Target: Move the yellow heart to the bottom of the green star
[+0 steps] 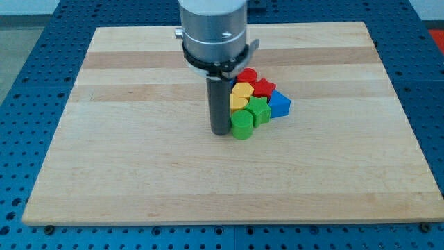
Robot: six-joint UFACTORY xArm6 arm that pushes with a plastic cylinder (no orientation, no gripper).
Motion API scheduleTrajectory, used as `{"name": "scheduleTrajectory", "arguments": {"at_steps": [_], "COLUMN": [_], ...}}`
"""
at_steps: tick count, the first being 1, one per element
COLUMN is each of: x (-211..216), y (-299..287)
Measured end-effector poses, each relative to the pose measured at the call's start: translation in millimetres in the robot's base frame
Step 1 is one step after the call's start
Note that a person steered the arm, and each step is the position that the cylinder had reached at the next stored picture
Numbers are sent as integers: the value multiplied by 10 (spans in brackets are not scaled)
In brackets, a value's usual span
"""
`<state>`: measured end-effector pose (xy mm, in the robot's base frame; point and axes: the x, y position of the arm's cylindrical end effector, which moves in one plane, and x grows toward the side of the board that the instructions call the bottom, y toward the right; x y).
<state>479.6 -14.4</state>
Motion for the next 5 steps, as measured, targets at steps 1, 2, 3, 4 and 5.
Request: {"name": "scheduleTrajectory", "arguments": {"at_steps": [1,2,3,4,5], "x": [22,-285,-429,-574,-731], "y": [-69,-232,-215,-153,-76]}}
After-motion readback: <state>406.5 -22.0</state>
